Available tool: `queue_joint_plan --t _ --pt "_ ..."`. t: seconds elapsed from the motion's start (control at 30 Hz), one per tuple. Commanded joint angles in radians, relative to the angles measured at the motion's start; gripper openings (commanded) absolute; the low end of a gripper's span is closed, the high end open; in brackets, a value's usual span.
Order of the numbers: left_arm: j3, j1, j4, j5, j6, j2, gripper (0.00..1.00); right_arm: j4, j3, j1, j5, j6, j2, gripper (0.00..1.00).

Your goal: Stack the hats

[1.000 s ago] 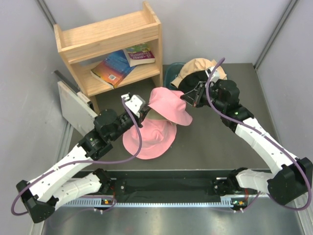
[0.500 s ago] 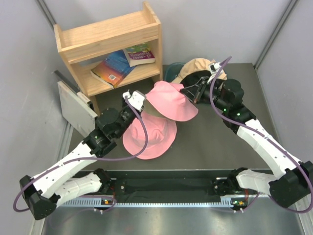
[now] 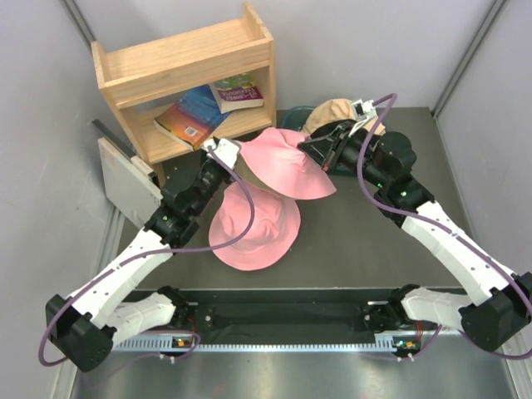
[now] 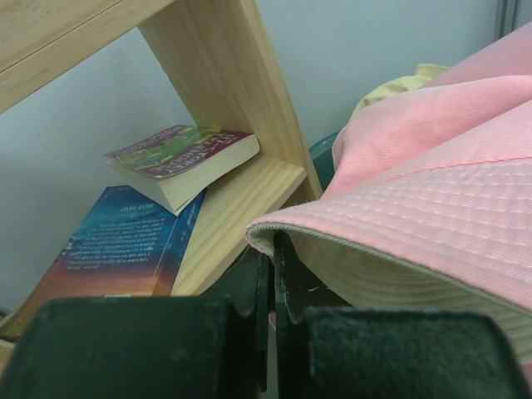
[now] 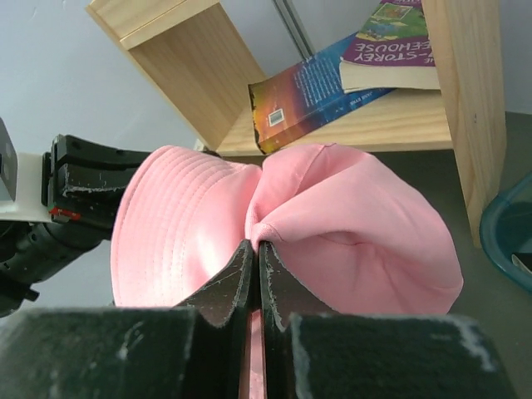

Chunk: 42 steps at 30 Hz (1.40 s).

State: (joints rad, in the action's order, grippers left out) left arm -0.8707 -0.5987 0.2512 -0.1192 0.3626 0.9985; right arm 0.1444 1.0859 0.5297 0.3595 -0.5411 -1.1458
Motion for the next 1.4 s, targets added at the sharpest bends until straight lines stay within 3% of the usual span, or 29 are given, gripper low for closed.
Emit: queue_joint_plan --t 0.0,0.2,0.67,0.97,1.1,1.13,1.17,1.37 --pt "-0.047 0.088 0.062 0.044 -0.036 0.028 0.00 0.101 0.077 0.001 -0.016 0.041 0.003 0.00" --pt "-0.054 0.152 0.118 0.114 -0.060 0.077 0.00 0.110 0.115 0.003 -0.022 0.084 -0.031 0.00" --pt "-0.027 0.178 0.191 0.093 -0.100 0.147 0.00 0.146 0.111 0.015 0.012 0.122 -0.051 0.00" --pt "0.179 0.178 0.154 0.029 -0.261 -0.066 0.00 0.132 -0.010 0.094 0.012 0.079 0.030 0.00" --pt "0.223 0.178 -0.007 0.075 -0.358 -0.211 0.41 0.115 -0.055 0.176 -0.060 0.075 0.086 0.00" --pt "0.225 0.178 -0.047 0.078 -0.420 -0.234 0.59 0.112 -0.067 0.190 -0.073 0.075 0.096 0.00" --pt "0.228 0.177 -0.131 0.079 -0.447 -0.256 0.65 0.106 -0.072 0.203 -0.082 0.075 0.110 0.00" --pt "0.191 0.177 -0.449 0.029 -0.695 -0.409 0.77 0.090 -0.110 0.272 -0.131 0.063 0.129 0.00"
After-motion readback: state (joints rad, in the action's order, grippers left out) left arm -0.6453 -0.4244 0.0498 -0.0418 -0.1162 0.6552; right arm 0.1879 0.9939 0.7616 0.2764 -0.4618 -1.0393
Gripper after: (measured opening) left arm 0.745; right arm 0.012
